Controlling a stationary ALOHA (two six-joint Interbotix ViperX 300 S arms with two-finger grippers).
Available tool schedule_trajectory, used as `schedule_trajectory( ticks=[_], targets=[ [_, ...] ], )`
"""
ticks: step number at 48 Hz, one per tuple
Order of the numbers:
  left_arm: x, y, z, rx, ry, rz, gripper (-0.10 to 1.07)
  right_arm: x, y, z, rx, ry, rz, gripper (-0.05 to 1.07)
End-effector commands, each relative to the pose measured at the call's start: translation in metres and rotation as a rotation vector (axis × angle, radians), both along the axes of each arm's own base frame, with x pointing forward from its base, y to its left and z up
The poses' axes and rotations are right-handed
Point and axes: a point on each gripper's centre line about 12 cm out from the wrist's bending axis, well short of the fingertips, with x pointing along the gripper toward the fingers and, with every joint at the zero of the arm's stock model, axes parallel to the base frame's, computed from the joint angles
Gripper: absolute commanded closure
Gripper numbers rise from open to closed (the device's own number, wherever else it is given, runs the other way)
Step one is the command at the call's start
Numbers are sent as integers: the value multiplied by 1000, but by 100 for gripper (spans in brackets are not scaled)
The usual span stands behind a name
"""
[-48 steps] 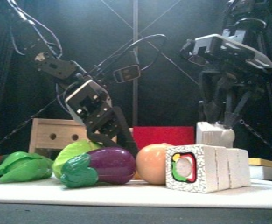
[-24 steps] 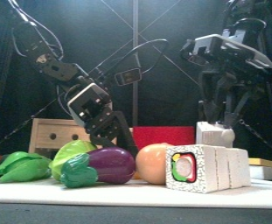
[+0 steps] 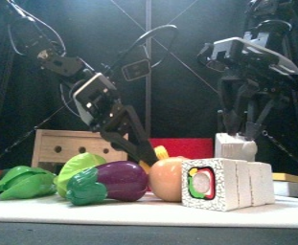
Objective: Grab corn top
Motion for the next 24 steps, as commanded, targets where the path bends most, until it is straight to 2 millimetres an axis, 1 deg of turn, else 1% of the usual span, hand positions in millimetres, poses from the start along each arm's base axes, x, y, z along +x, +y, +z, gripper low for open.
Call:
schedule_trajectory(
  ticks=[1, 6, 14, 24],
  targets=[
    [0, 1, 21, -2, -55, 0, 24, 2, 1, 9, 6, -28, 3, 20],
    [-5, 1, 21, -2, -52, 0, 24, 2, 1, 8, 7, -27, 2, 20],
    [-6, 1, 17, -1, -41, 0, 24, 2, 1, 8, 7, -27, 2, 20],
    [-6, 2, 17, 0, -42, 0, 24, 2, 1, 8, 7, -27, 4, 20]
  ],
)
